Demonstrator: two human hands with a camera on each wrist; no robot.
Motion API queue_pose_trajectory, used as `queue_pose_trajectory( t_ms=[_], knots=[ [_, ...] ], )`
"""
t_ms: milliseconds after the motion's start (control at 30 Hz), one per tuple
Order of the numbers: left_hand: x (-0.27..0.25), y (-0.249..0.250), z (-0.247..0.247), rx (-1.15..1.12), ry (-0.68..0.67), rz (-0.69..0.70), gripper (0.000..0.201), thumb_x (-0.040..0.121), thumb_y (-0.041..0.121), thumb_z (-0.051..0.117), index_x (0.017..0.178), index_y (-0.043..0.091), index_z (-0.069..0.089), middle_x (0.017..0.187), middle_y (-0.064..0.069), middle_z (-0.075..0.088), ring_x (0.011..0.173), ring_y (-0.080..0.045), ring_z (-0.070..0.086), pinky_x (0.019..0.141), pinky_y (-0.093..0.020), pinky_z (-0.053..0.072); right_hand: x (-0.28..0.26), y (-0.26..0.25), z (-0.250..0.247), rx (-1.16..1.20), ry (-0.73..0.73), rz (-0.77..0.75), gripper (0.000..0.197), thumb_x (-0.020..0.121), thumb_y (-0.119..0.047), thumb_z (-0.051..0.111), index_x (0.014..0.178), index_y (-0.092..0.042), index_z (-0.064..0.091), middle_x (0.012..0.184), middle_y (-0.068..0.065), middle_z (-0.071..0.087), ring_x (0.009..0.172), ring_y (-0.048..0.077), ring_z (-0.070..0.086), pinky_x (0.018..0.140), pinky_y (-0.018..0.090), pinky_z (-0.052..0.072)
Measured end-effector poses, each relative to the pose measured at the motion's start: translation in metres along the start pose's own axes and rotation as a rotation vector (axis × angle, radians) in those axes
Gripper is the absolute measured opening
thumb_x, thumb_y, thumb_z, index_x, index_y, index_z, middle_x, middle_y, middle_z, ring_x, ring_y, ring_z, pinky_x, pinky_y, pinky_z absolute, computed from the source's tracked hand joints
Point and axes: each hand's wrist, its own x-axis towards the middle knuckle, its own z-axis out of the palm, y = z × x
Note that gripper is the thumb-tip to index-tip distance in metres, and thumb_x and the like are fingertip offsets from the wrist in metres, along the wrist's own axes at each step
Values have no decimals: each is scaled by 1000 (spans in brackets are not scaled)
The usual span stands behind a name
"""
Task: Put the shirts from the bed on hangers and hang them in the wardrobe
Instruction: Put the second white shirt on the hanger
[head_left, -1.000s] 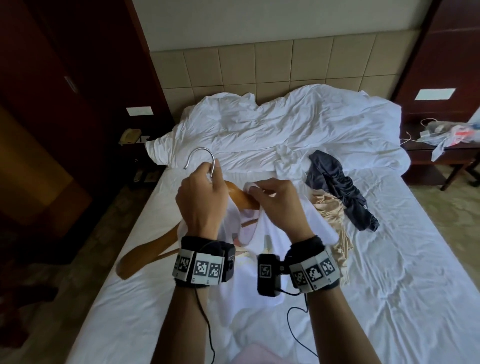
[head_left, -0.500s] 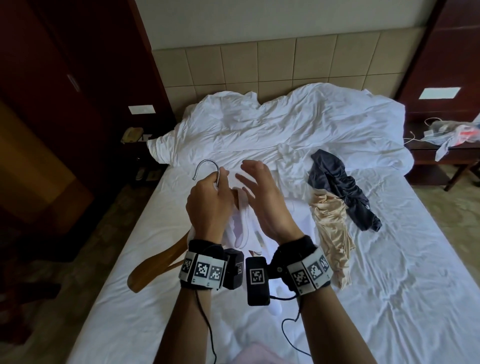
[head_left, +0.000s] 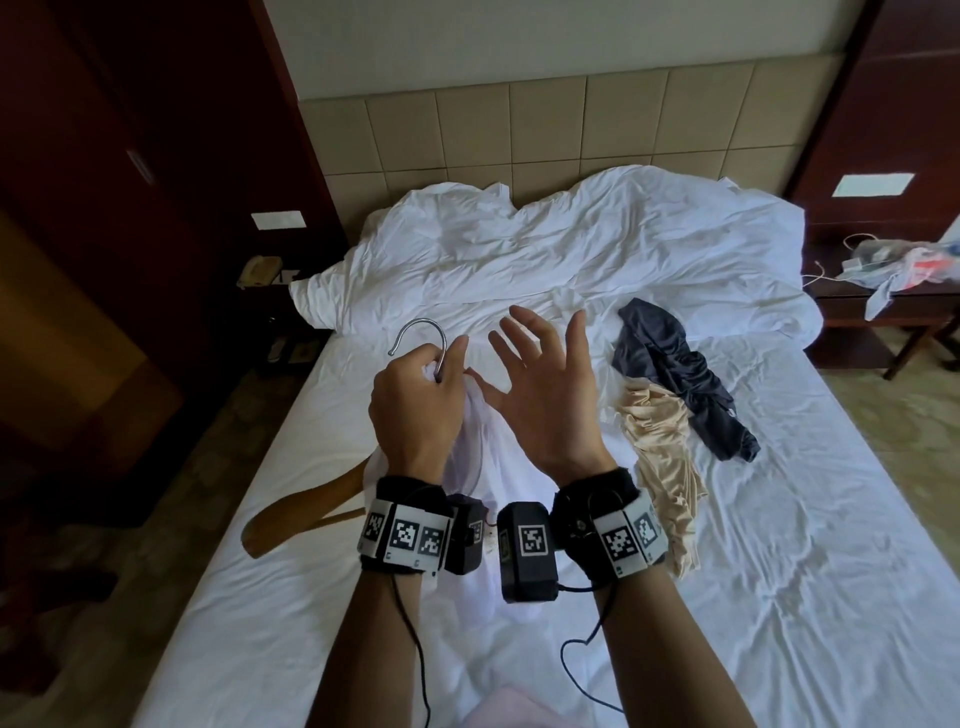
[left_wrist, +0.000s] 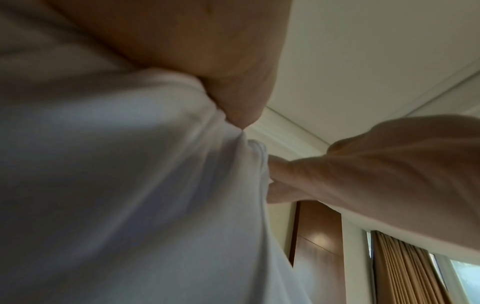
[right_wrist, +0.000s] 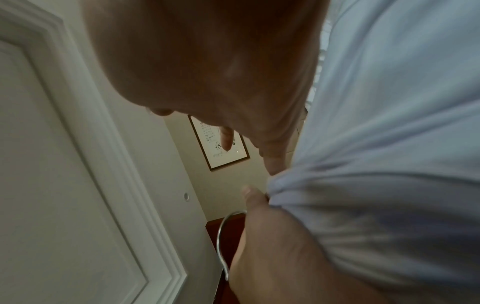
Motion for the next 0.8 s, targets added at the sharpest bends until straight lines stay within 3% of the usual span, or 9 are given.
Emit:
queue_pose_trajectory(
  t_ms=[100, 167, 233, 333, 400, 467, 567, 667, 800],
  knots=[
    [4, -5, -6, -35, 32, 34, 67, 98, 47, 66, 54, 18, 26, 44, 2, 34, 45, -17, 25, 49, -32, 27, 1, -8, -12, -209, -8, -32, 64, 105, -67, 36, 139, -18, 60, 149, 5, 59, 139, 17, 55, 113, 52, 48],
    [7, -12, -10, -62, 64, 47, 68, 99, 49, 65, 54, 13, 29, 45, -3, 42, 44, -26, 36, 47, -37, 33, 4, -16, -29, -622, 29, -135, 51, 103, -62, 50, 132, -22, 63, 136, -3, 67, 129, 13, 63, 109, 41, 52],
    [10, -17, -15, -85, 106, 51, 68, 99, 48, 65, 53, 12, 30, 45, -6, 42, 45, -32, 39, 47, -38, 35, 9, -24, -55, -1098, 47, -275, 34, 105, -46, 60, 126, -20, 66, 125, -7, 71, 117, 12, 68, 101, 31, 52],
    [16, -25, -20, -107, 145, 31, 66, 99, 48, 64, 53, 9, 37, 45, -6, 43, 46, -34, 42, 48, -43, 42, 12, -28, -95, -1546, 24, -185, 27, 104, -34, 64, 125, -17, 71, 120, -4, 71, 111, 18, 67, 92, 30, 48],
    [18, -28, -22, -117, 162, 19, 66, 100, 49, 63, 53, 8, 41, 45, -7, 44, 46, -35, 42, 49, -45, 43, 11, -27, -111, -1628, 34, -64, 29, 104, -38, 62, 126, -20, 71, 120, 6, 72, 111, 25, 67, 92, 35, 48],
    [16, -28, -22, -127, 166, 28, 65, 100, 48, 63, 53, 9, 41, 45, -6, 45, 46, -34, 41, 48, -44, 43, 10, -25, -116, -1602, 53, -62, 28, 105, -37, 61, 124, -20, 72, 117, 9, 72, 107, 27, 66, 92, 38, 49],
    [12, -22, -19, -151, 171, 40, 64, 101, 44, 64, 52, 12, 38, 44, -4, 43, 44, -32, 39, 46, -41, 39, 11, -17, -105, -1603, 25, -164, 24, 105, -27, 60, 102, -9, 75, 100, 8, 74, 95, 26, 66, 80, 34, 46],
    [11, -19, -16, -151, 179, 45, 64, 101, 45, 63, 53, 11, 39, 44, -5, 42, 44, -33, 38, 46, -42, 39, 10, -8, -88, -1611, 12, -172, 35, 106, -25, 56, 82, 0, 65, 83, 13, 68, 80, 27, 61, 68, 32, 37],
    [9, -16, -13, -133, 200, 58, 63, 101, 45, 62, 53, 12, 40, 44, -3, 43, 42, -29, 39, 45, -41, 39, 6, 6, -56, -1574, -131, -194, 30, 110, -22, 52, 97, -5, 72, 90, 3, 72, 87, 26, 66, 86, 37, 45]
  ],
)
